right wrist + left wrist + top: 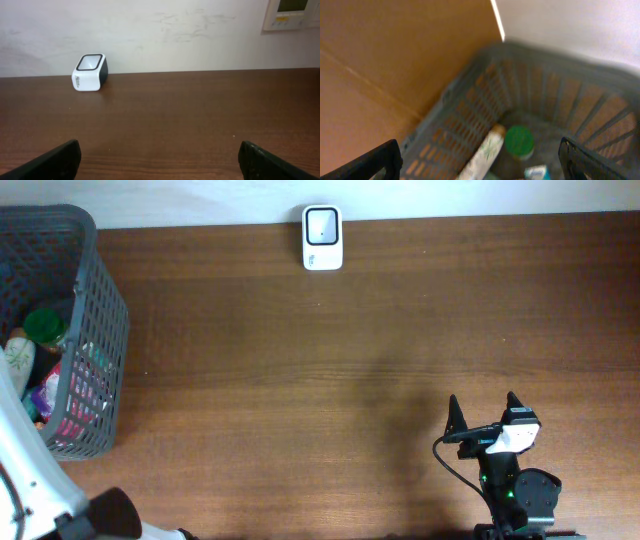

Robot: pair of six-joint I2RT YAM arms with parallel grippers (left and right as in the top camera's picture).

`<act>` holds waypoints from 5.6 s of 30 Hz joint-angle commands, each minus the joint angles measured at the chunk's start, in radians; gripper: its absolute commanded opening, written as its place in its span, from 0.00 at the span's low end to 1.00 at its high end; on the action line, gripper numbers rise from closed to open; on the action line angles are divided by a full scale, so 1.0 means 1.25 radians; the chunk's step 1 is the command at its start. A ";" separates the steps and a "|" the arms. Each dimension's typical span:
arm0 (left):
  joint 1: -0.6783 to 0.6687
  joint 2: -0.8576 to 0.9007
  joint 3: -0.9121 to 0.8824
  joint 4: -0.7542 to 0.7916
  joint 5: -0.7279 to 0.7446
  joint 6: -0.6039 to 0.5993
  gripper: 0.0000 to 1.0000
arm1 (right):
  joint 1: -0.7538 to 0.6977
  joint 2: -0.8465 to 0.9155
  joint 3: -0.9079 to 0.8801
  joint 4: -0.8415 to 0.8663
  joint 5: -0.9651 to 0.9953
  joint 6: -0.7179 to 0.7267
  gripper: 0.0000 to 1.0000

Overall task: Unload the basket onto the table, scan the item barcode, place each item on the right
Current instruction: 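Reach the left gripper into the basket and grasp the pink-purple pack, then lift the pink-purple pack out and set it on the table center, then open the left gripper and withdraw it toward the basket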

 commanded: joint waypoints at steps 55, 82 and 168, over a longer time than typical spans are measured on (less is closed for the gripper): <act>0.078 0.178 -0.479 -0.038 0.234 -0.122 0.99 | -0.004 -0.005 -0.007 -0.001 0.007 0.003 0.99; 0.080 0.174 0.034 -0.243 0.239 -0.139 0.00 | -0.004 -0.005 -0.007 -0.001 0.007 0.003 0.99; -0.264 0.095 -0.045 -0.578 0.044 -0.331 0.00 | -0.004 -0.005 -0.007 -0.001 0.007 0.003 0.99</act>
